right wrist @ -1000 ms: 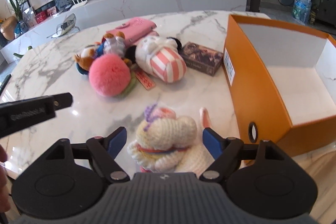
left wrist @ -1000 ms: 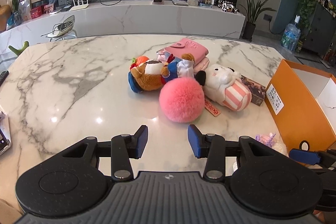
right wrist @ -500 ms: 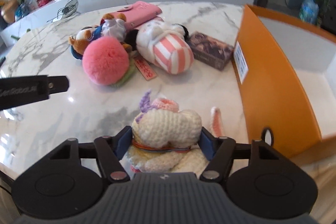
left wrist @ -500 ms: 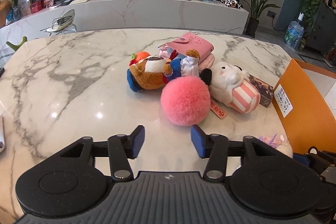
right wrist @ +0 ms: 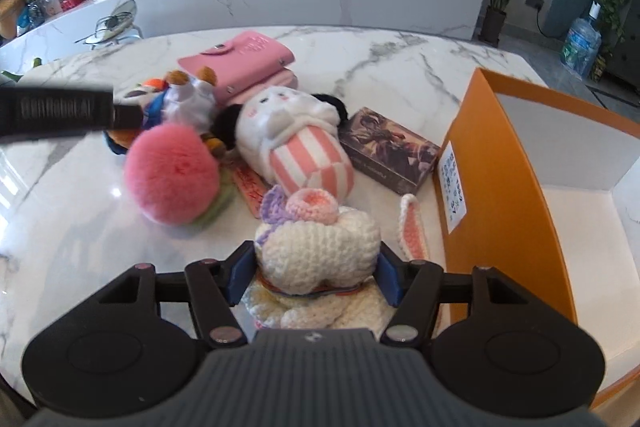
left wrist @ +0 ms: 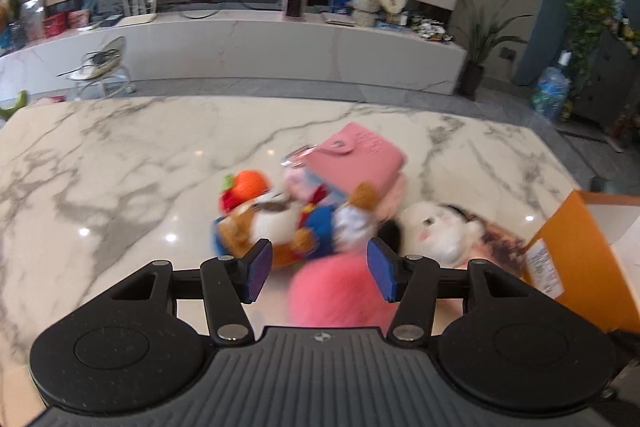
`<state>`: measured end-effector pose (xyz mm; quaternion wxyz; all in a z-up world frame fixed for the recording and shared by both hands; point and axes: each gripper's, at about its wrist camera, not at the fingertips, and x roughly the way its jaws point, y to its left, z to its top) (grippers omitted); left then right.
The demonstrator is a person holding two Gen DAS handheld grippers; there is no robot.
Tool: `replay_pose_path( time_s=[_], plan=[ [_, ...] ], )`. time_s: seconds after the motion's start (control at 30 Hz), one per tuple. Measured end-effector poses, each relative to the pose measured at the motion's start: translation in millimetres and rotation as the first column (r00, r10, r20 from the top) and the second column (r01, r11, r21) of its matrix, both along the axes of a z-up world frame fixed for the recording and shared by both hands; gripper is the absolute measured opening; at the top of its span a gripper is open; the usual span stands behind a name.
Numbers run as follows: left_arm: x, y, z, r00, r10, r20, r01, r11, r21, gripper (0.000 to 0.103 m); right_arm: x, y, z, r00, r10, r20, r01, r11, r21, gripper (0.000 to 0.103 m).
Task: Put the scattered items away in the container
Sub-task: 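Lift the bunny with the right gripper while the left gripper moves toward the white dog plush, then grasp the white dog plush in striped outfit with the left gripper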
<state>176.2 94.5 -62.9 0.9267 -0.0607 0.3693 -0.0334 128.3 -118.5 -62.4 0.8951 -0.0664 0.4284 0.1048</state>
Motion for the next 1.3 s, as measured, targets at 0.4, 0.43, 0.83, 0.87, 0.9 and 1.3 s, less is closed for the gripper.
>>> replay_pose_path(
  time_s=[0.4,0.43,0.83,0.87,0.9,1.3],
  plan=[
    [28.7,-67.4,-6.8,0.975,-0.214,-0.067,0.205,0.971,-0.121,0.062,7.7,-17.1,-2.2,0.999,0.054,-0.005,-0.054,0.999,-0.004,0.065],
    [31.9,-72.5,-8.1,0.973,-0.217,-0.083,0.207,0.971,-0.118,0.062,6.6,-19.2,-4.0,0.998,0.054,-0.017,-0.054,0.999,0.003,0.065],
    [65.2,-110.8,-28.1,0.932,-0.173,-0.319,0.165,0.985,-0.053,0.069,15.6,-25.7,-6.8,0.993,0.119,-0.023,-0.119,0.993,0.028,0.066],
    [67.6,-112.3,-29.1,0.927,-0.163,-0.338,0.157,0.987,-0.045,0.070,16.2,-24.4,-6.5,0.992,0.126,-0.024,-0.126,0.992,0.021,0.066],
    [69.9,-113.3,-30.5,0.920,-0.153,-0.360,0.148,0.988,-0.040,0.070,16.8,-24.3,-6.2,0.991,0.130,-0.029,-0.129,0.991,0.020,0.066],
    [67.9,-93.7,-38.8,0.892,-0.162,-0.423,0.130,0.986,-0.104,0.064,24.4,-27.1,-2.9,0.986,0.138,-0.091,-0.135,0.990,0.040,0.066]
  ],
)
